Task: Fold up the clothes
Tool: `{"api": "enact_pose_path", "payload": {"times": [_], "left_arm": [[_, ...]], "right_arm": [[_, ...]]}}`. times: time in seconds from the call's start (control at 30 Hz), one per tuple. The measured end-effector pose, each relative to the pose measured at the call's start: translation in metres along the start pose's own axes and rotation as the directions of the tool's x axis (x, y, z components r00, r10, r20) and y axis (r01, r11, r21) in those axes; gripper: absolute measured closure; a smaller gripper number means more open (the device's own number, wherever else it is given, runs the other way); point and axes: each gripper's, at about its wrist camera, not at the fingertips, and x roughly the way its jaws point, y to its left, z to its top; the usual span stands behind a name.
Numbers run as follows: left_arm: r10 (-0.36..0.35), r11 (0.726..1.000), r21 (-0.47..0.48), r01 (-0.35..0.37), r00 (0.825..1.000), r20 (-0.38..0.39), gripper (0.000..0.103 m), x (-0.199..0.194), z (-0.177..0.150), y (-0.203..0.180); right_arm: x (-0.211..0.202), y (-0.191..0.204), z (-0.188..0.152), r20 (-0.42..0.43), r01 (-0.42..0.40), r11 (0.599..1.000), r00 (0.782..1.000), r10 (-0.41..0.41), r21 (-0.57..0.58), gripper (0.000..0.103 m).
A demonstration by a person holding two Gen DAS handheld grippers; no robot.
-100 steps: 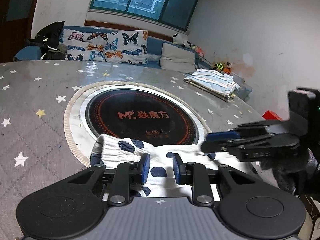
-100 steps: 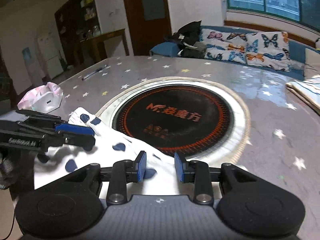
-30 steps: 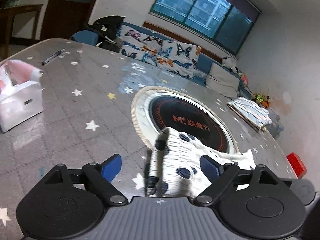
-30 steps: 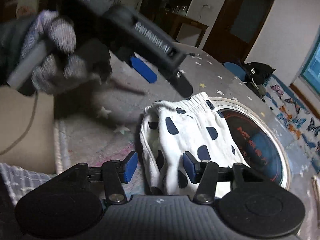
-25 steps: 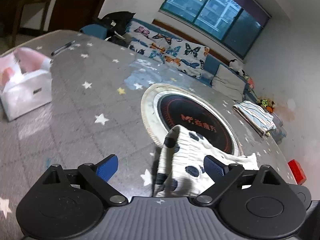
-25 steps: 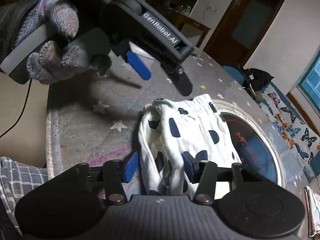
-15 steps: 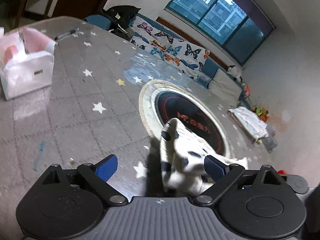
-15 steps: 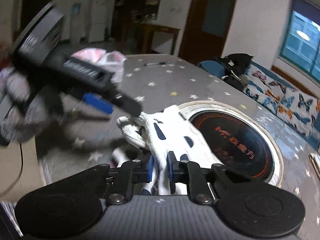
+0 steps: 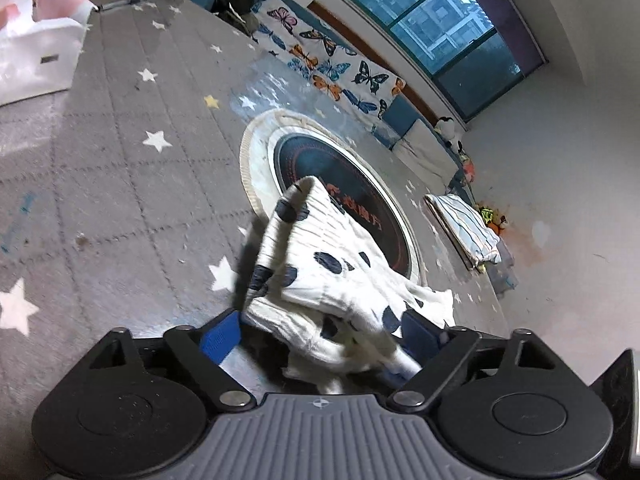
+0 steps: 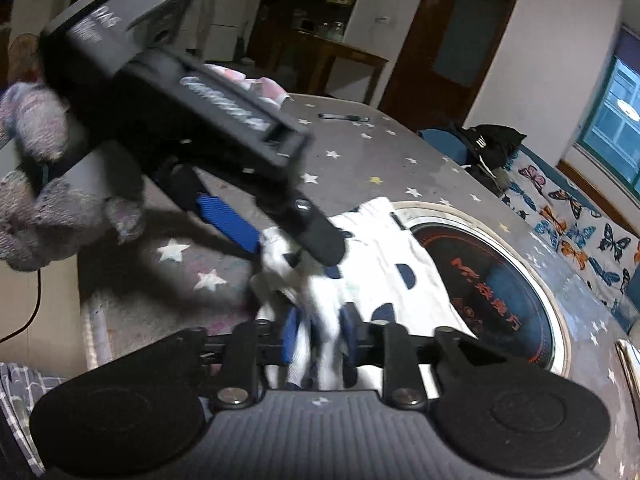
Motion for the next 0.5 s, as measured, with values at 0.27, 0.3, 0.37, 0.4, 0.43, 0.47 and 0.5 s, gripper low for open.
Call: {"api": "enact_pose_path", "payload": {"times": [0.27, 0.3, 0.37, 0.4, 0.43, 0.47, 0.5], "left_arm": [[0.006, 1.0, -0.01, -0.007, 1.0, -0.019, 0.03, 0.009, 0.01, -0.004], [0.003, 1.0, -0.006, -0.004, 1.0, -0.019, 0.03, 0.009, 0.011, -0.006], [0.001, 1.0, 0.005, -0.001, 1.0, -0.016, 0.029, 0.008, 0.013, -0.009], [0.0, 1.0, 0.009, 0.0, 1.0, -0.015, 0.029, 0.008, 0.014, -0.009], [-0.001, 1.0, 0.012, 0.001, 1.0, -0.013, 0.029, 0.008, 0.015, -0.01], [-0.001, 1.0, 0.012, 0.002, 1.0, -0.008, 0.029, 0.007, 0.016, -0.009], [-0.002, 1.0, 0.013, 0.002, 1.0, -0.001, 0.027, 0.005, 0.017, -0.009]], "right_arm": [[0.008, 0.021, -0.001, -0.007, 0.02, 0.995, 1.0, -0.021, -0.097, 0.052], [0.012, 0.024, -0.002, -0.013, 0.031, 0.993, 0.999, -0.032, -0.114, 0.052], [0.017, 0.027, -0.003, -0.012, 0.053, 0.988, 0.998, -0.055, -0.142, 0.054], [0.018, 0.028, -0.002, -0.009, 0.059, 0.988, 0.998, -0.061, -0.144, 0.058], [0.018, 0.024, -0.001, -0.004, 0.059, 0.991, 0.998, -0.06, -0.121, 0.068], [0.017, 0.018, 0.001, 0.002, 0.051, 0.996, 0.999, -0.051, -0.077, 0.071], [0.016, 0.012, 0.003, 0.008, 0.044, 0.998, 0.999, -0.044, -0.033, 0.077]]}}
